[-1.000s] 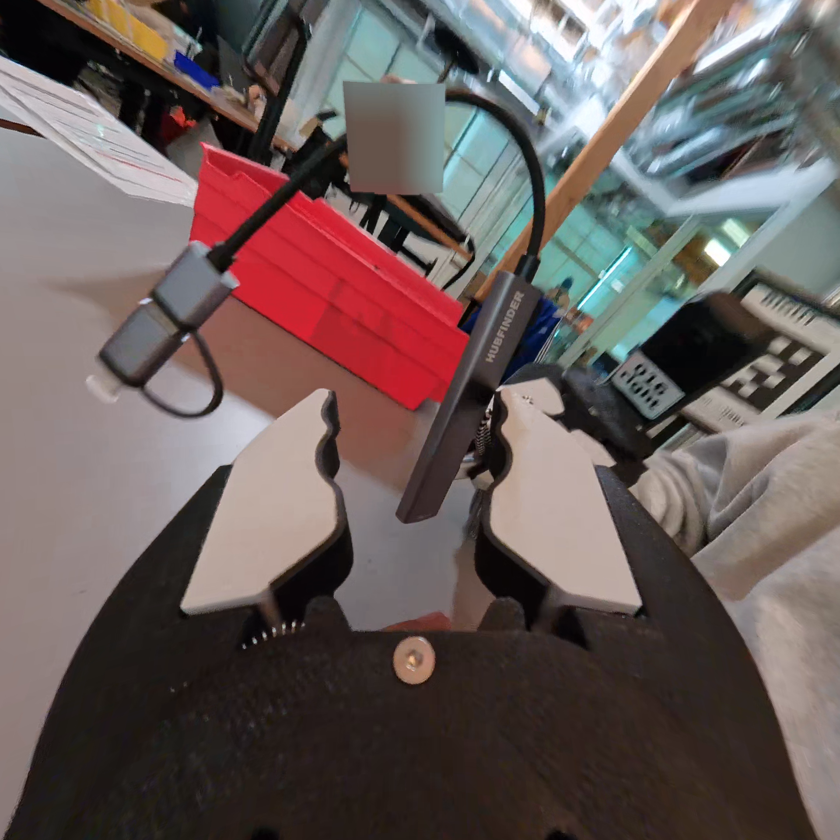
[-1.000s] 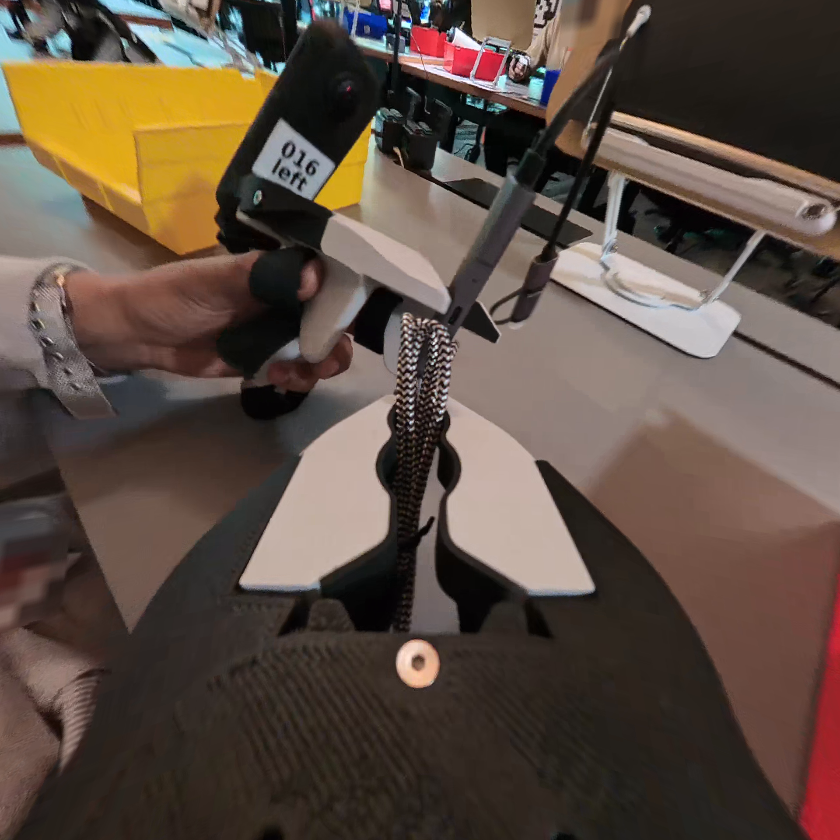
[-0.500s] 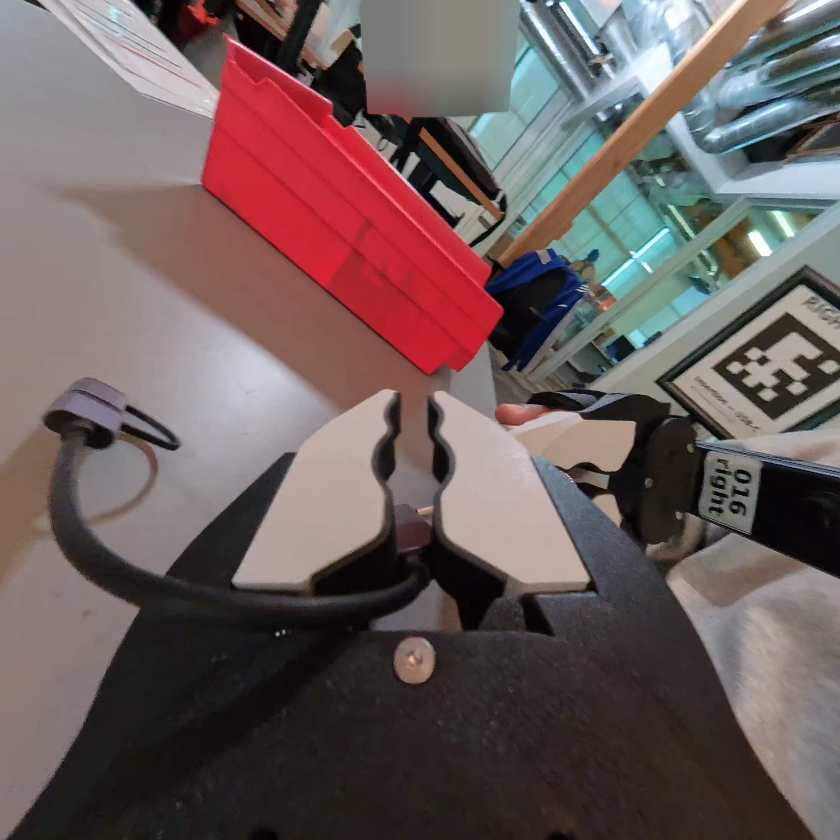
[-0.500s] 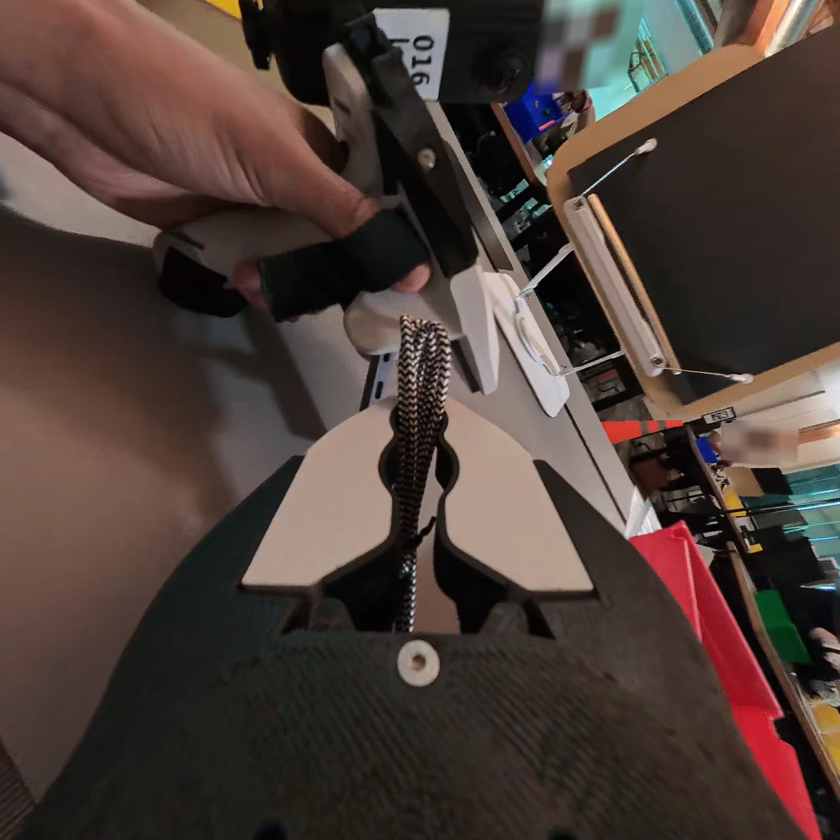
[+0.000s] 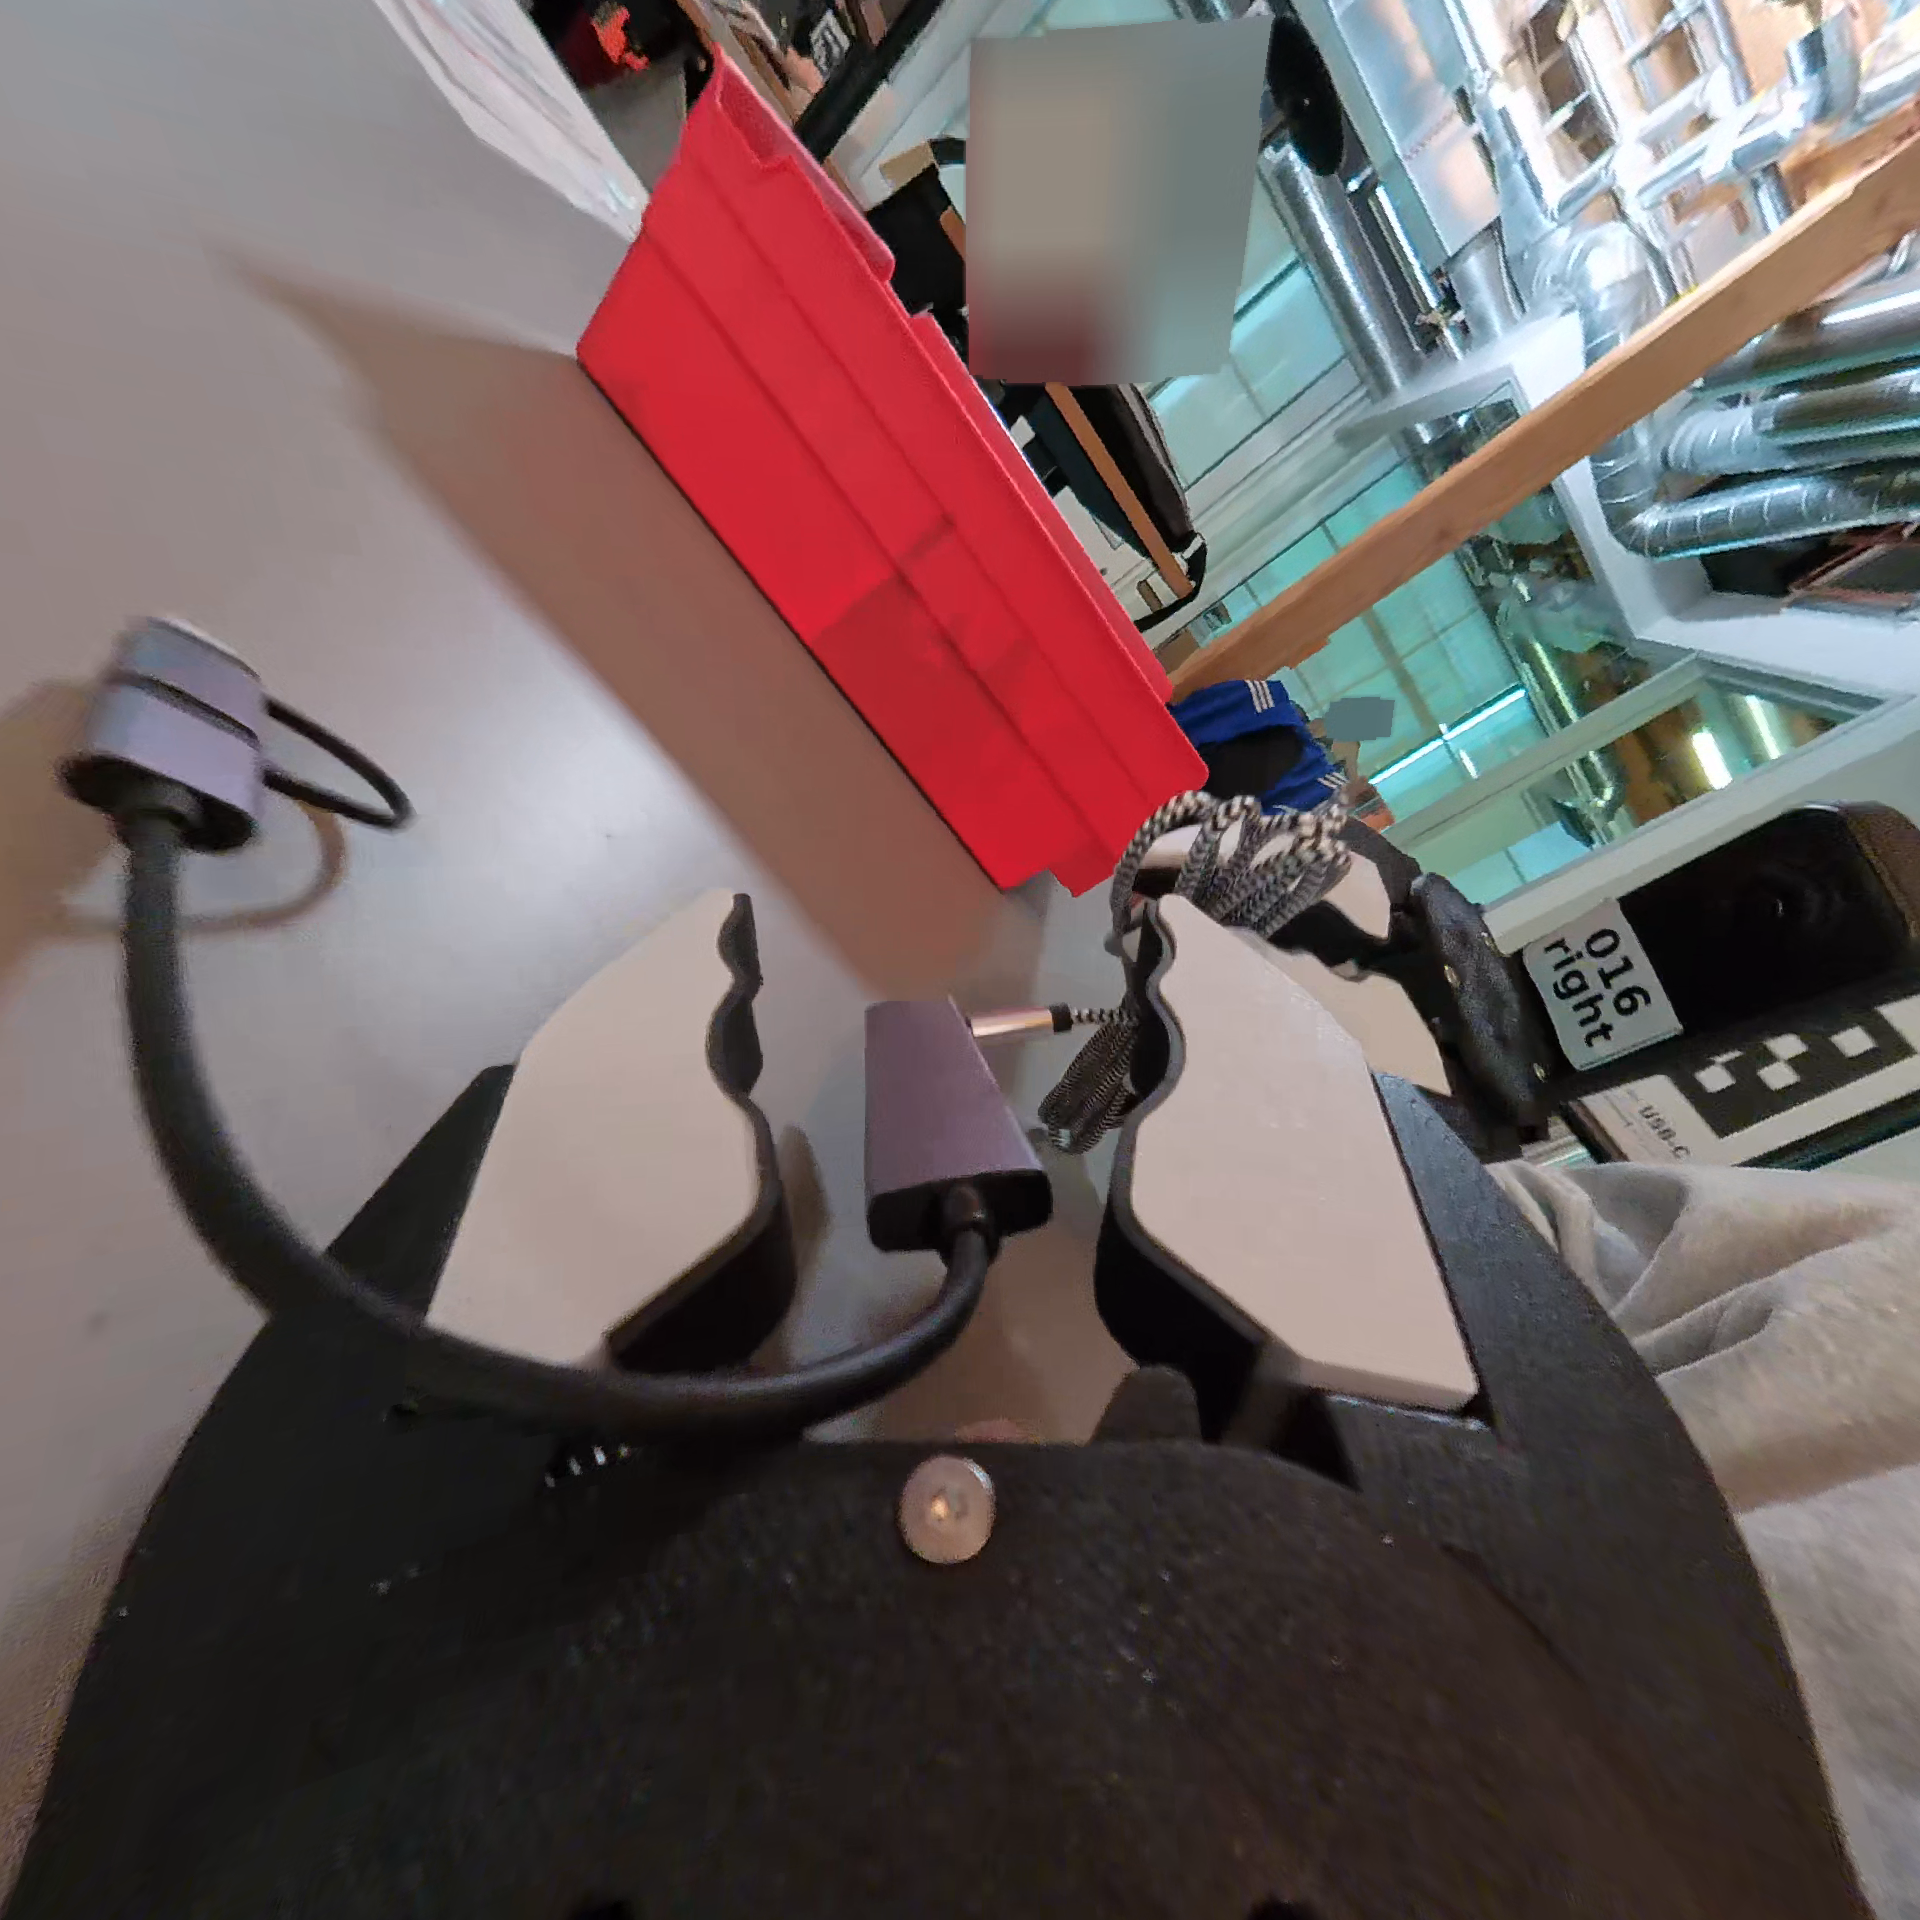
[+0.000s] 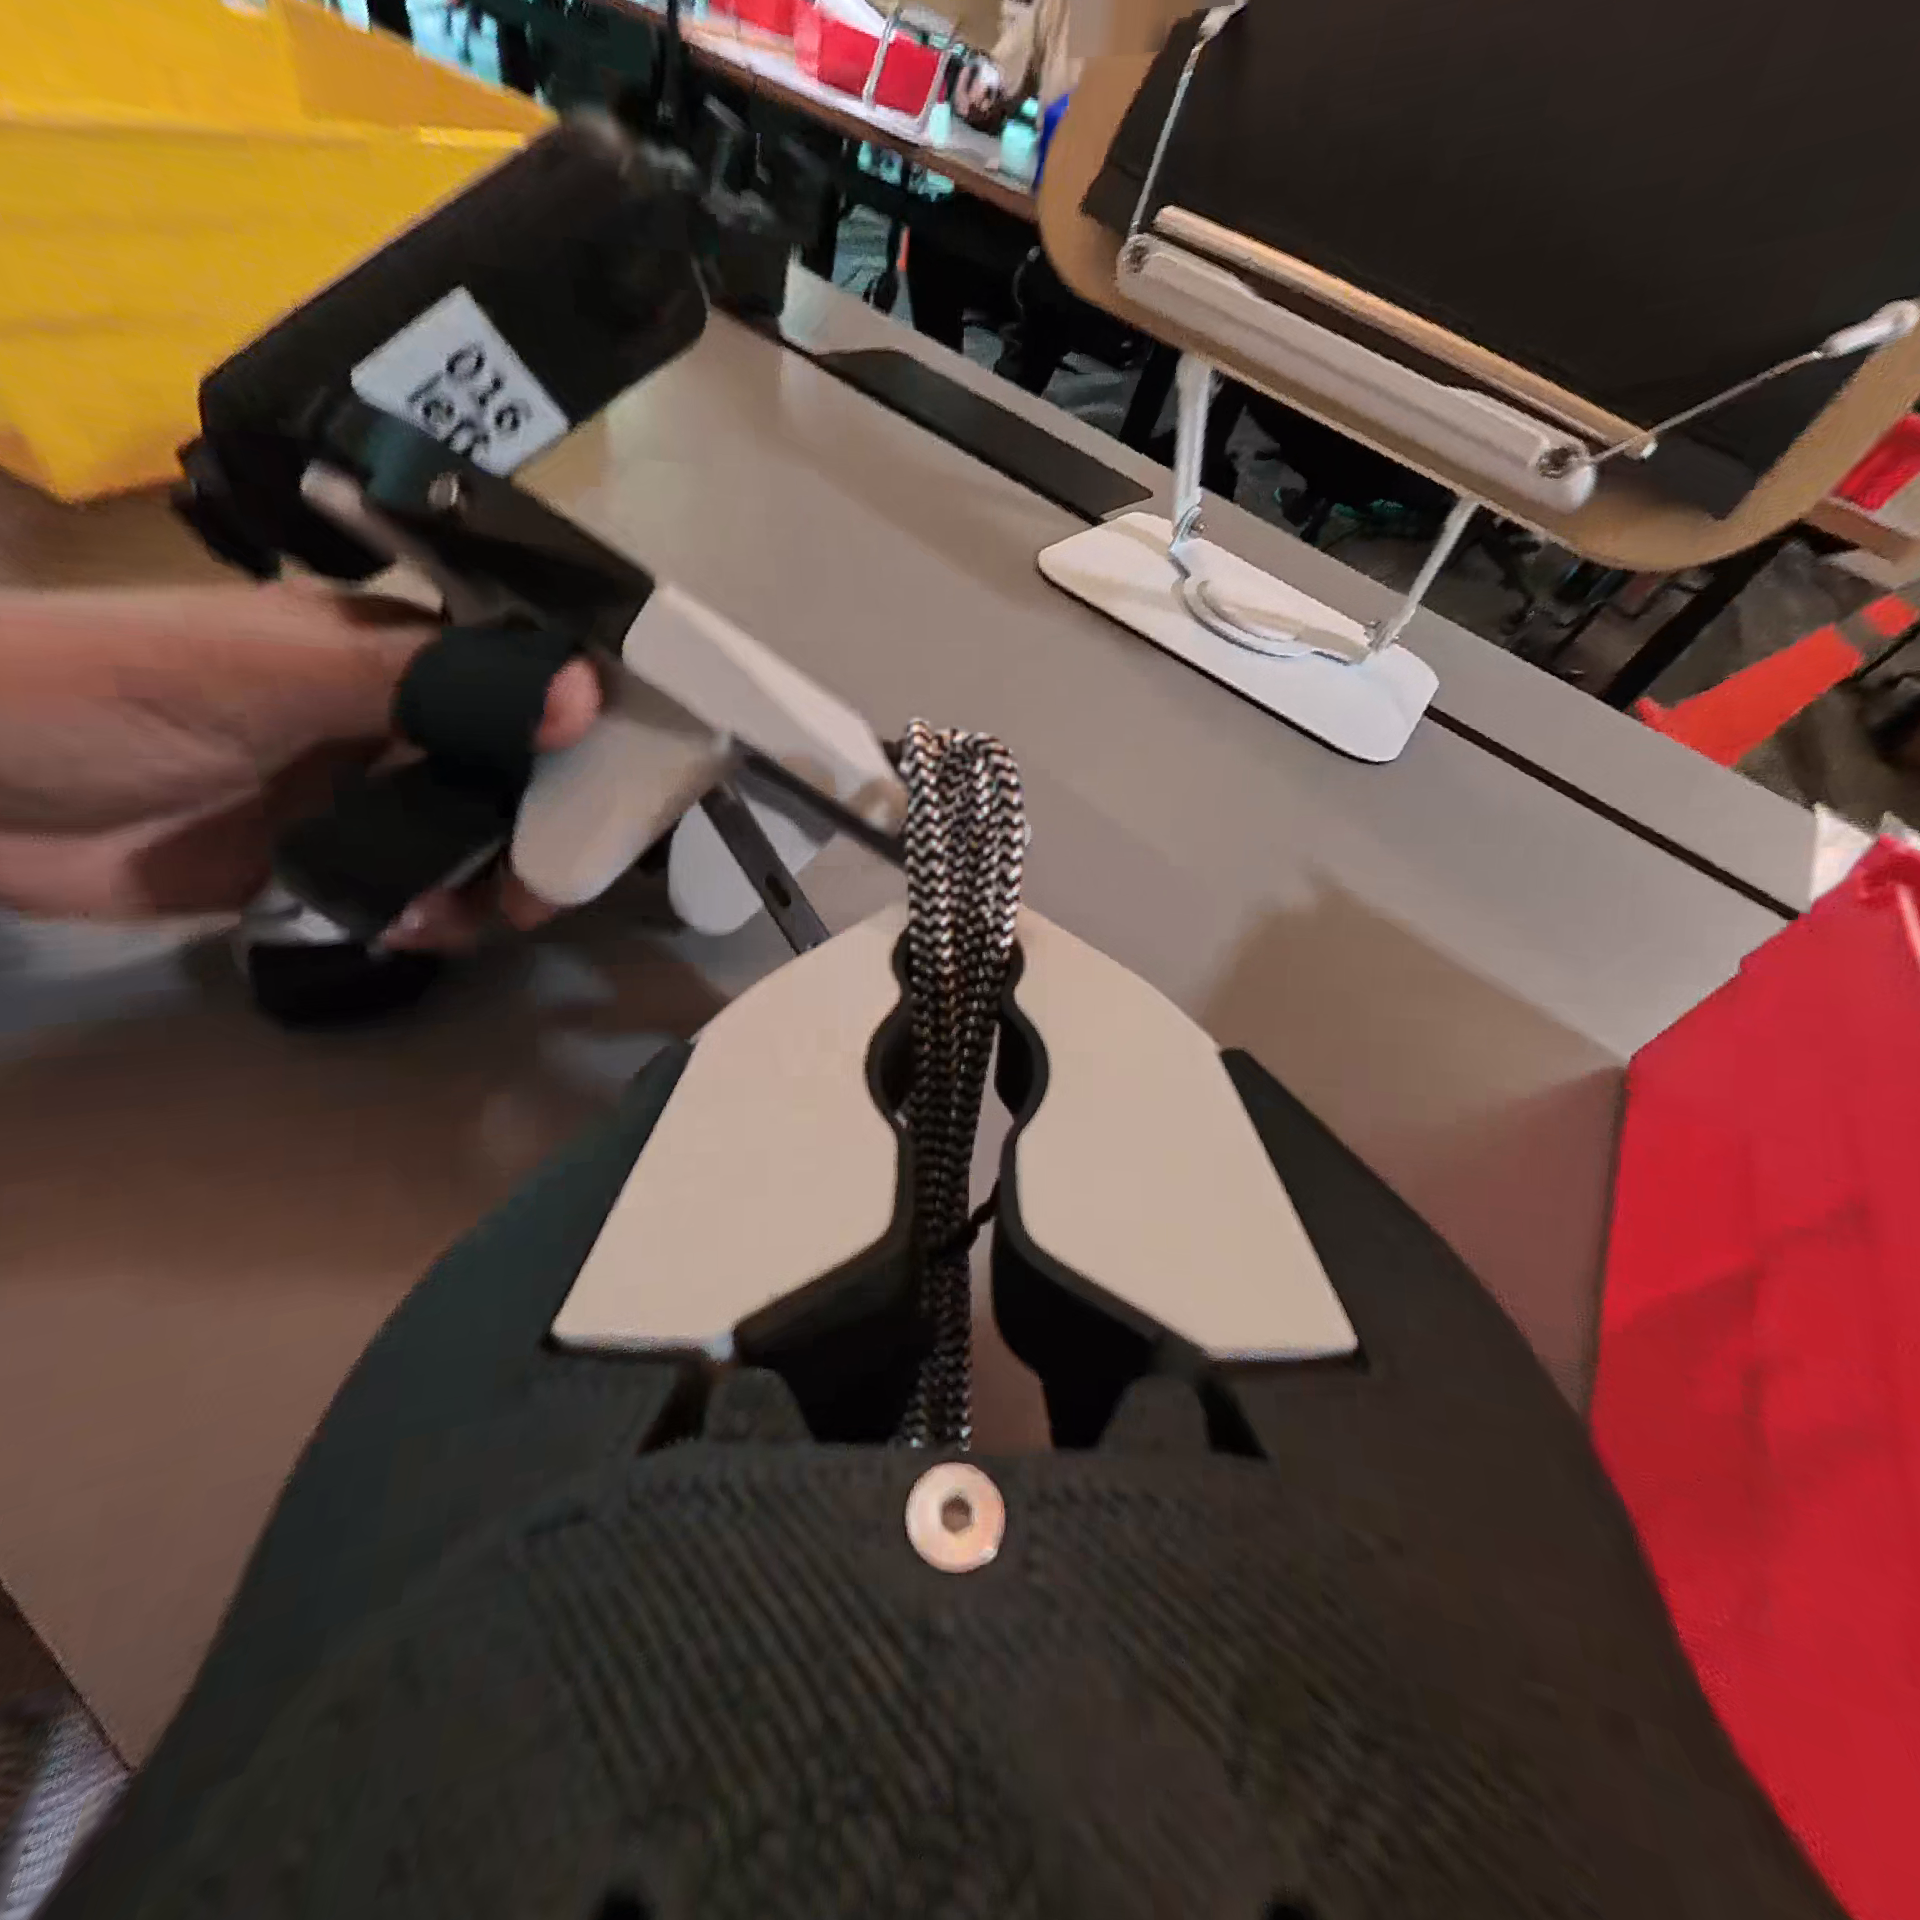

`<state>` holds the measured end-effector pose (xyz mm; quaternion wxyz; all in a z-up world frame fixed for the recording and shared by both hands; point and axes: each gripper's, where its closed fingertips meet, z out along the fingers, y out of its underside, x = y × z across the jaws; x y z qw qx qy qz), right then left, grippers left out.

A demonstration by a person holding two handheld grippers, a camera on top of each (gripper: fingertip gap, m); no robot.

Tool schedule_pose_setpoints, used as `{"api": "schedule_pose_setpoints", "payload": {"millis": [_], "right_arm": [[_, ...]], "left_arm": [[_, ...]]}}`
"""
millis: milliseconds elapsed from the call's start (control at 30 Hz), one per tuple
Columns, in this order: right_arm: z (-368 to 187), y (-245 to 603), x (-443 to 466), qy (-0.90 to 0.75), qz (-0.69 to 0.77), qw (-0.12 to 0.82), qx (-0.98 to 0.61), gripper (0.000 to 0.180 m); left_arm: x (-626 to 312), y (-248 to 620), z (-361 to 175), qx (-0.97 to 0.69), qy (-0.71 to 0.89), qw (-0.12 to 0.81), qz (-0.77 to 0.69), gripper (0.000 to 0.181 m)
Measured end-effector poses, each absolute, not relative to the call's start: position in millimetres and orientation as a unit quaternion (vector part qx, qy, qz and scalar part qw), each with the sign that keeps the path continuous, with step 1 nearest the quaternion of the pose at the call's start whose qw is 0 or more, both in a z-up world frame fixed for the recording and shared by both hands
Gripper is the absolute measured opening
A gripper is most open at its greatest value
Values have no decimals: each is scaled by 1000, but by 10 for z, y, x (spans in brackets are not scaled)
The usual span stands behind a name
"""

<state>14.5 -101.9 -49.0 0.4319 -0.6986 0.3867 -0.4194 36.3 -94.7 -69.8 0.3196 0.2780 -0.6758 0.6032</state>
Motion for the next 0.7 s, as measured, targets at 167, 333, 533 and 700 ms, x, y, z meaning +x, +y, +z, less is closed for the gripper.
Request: {"api": "schedule_pose_setpoints", "payload": {"millis": [167,333,533,700], "right_arm": [[-340,-1021,109,402,-406,490,-659,10],[-201,-992,68,403,-387,545,-626,10],[-145,-1044,57,413,-365,577,-602,10],[-280,-1032,87,434,-319,578,-613,13]], "left_arm": [[264,-1047,-711,289,-667,330,602,71],[196,-1050,-768,282,-679,358,575,60],[158,-1059,-809,272,-702,344,561,45],[278,-1012,-766,260,-720,274,582,44]]}}
